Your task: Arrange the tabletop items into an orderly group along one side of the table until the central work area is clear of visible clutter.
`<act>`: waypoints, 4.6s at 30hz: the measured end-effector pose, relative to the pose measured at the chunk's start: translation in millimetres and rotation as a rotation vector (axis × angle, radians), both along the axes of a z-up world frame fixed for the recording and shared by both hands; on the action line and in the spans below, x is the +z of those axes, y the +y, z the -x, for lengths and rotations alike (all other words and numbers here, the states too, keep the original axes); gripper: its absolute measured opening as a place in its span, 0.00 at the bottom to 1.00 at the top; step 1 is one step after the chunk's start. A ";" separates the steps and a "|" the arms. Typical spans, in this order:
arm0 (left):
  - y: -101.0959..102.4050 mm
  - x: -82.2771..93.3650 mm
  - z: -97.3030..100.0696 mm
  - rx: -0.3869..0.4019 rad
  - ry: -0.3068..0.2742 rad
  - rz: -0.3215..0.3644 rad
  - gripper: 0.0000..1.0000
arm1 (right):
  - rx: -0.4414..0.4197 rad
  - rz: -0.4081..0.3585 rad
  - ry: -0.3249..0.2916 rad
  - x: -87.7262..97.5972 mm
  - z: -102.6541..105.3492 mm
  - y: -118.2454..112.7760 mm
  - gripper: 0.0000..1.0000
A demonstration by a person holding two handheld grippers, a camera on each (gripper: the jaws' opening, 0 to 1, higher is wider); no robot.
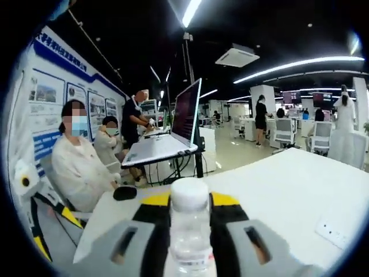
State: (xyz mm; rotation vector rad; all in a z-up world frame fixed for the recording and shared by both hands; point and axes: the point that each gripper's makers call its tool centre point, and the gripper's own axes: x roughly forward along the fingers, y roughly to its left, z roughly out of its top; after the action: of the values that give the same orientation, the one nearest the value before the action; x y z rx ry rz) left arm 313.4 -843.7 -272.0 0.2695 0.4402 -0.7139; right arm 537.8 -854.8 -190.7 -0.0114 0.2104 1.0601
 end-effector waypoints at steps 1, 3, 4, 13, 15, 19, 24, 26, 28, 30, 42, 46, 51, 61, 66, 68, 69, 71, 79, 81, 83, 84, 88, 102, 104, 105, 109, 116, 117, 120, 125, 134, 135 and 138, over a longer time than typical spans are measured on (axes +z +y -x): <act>0.0 -0.6 -0.1 -0.001 0.001 -0.003 0.73 | 0.002 -0.004 -0.002 -0.4 -1.0 -0.4 0.22; 0.9 -2.9 -0.4 0.000 0.008 -0.016 0.72 | -0.006 -0.018 0.003 -1.7 -6.0 -2.5 0.22; 1.3 -3.8 -0.4 0.000 0.011 -0.021 0.72 | -0.007 -0.020 0.001 -2.1 -7.8 -3.0 0.22; 2.8 -5.5 -0.6 -0.018 -0.007 -0.052 0.68 | -0.018 -0.004 -0.017 -10.7 -33.5 -9.2 0.21; 4.8 -7.5 -1.2 -0.011 0.001 -0.055 0.68 | -0.023 -0.006 -0.013 -13.2 -38.2 -10.9 0.21; 3.2 -9.2 0.7 -0.027 0.004 -0.061 0.68 | -0.016 0.013 -0.022 -19.1 -41.6 -7.9 0.21; 3.0 -13.2 0.8 -0.020 0.010 -0.070 0.67 | 0.012 0.009 -0.022 -22.2 -43.5 -8.2 0.20; 1.8 -15.3 1.3 -0.024 0.013 -0.075 0.66 | 0.024 0.005 -0.025 -22.6 -42.7 -9.0 0.20; 0.7 -16.9 1.9 -0.030 0.016 -0.081 0.66 | 0.038 0.009 -0.029 -23.0 -41.5 -9.8 0.20; 0.9 -18.4 1.6 -0.027 0.021 -0.083 0.66 | 0.061 0.016 -0.036 -23.8 -38.9 -9.7 0.20; -0.3 -19.7 1.5 -0.029 0.023 -0.092 0.65 | 0.143 0.049 -0.050 -26.4 -31.2 -13.1 0.21; -0.1 -19.4 2.4 -0.033 0.021 -0.096 0.65 | 0.127 0.067 -0.044 -26.3 -31.7 -11.2 0.23; 1.8 -24.3 5.2 -0.045 0.014 -0.125 0.61 | 0.037 -0.003 -0.056 -3.1 -37.6 -11.5 0.39; 4.1 -35.5 7.4 -0.044 0.023 -0.140 0.62 | -0.007 -0.124 -0.069 31.2 -11.4 -22.3 0.42; 7.6 -28.4 3.4 -0.029 -0.052 -0.134 0.63 | -0.056 -0.169 -0.078 37.1 7.9 -29.0 0.40; 7.8 -32.7 2.8 -0.027 -0.042 -0.139 0.62 | -0.079 -0.190 -0.081 42.7 11.8 -31.7 0.40; 8.3 -33.9 3.2 -0.026 -0.034 -0.146 0.62 | -0.090 -0.213 -0.078 48.1 15.8 -33.3 0.40; 7.1 -28.6 2.7 -0.027 -0.048 -0.133 0.61 | -0.097 -0.215 -0.074 52.8 21.7 -36.0 0.40; 6.3 -25.6 2.0 -0.030 -0.054 -0.143 0.59 | -0.164 -0.115 0.011 38.5 39.8 -57.7 0.40; 6.2 -21.3 1.9 -0.027 -0.054 -0.133 0.59 | -0.172 -0.094 0.028 32.7 46.5 -63.7 0.40; 3.9 -18.9 2.2 -0.035 -0.059 -0.123 0.59 | -0.182 -0.073 0.058 25.7 53.0 -69.4 0.40; 3.8 -18.4 2.6 -0.034 -0.058 -0.122 0.60 | -0.184 -0.061 0.069 22.3 57.2 -71.9 0.40; 2.0 -11.0 1.2 -0.035 -0.071 -0.105 0.60 | -0.202 -0.032 0.193 0.6 70.9 -79.9 0.40; 2.8 -9.7 -0.2 -0.032 -0.057 -0.111 0.58 | -0.140 0.149 0.574 -90.6 109.7 -83.1 0.30; 3.0 -9.7 -0.1 -0.032 -0.056 -0.112 0.57 | -0.140 0.138 0.586 -92.4 110.1 -82.9 0.31; 3.2 -9.6 -0.2 -0.031 -0.056 -0.113 0.57 | -0.143 0.128 0.592 -92.2 110.5 -83.4 0.32; 4.5 -11.2 -0.4 -0.027 -0.050 -0.119 0.57 | -0.161 0.115 0.623 -95.0 110.1 -87.6 0.30; 4.5 -11.8 -0.1 -0.028 -0.049 -0.119 0.56 | -0.154 0.108 0.657 -96.8 110.6 -88.0 0.30; 4.3 -11.9 0.2 -0.029 -0.049 -0.118 0.56 | -0.153 0.106 0.662 -97.3 110.8 -88.0 0.30; 4.3 -12.1 0.7 -0.030 -0.048 -0.120 0.56 | -0.152 0.112 0.673 -99.9 112.0 -88.3 0.30; 4.9 -11.9 0.2 -0.024 -0.047 -0.115 0.56 | -0.145 0.101 0.690 -102.4 113.6 -86.4 0.28; 5.7 -12.1 -0.8 -0.016 -0.041 -0.111 0.57 | -0.126 0.121 0.717 -113.7 116.7 -83.3 0.26; 5.9 -12.1 -1.0 -0.015 -0.041 -0.111 0.57 | -0.127 0.122 0.719 -114.4 116.6 -83.4 0.25; 6.6 -12.5 -1.3 -0.012 -0.040 -0.113 0.57 | -0.123 0.115 0.725 -115.1 117.9 -82.4 0.24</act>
State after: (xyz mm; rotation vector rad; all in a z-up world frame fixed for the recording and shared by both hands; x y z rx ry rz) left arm 314.8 -837.0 -284.4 0.3928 0.4416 -0.6952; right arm 419.9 -937.2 -305.8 0.2825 0.9155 0.8922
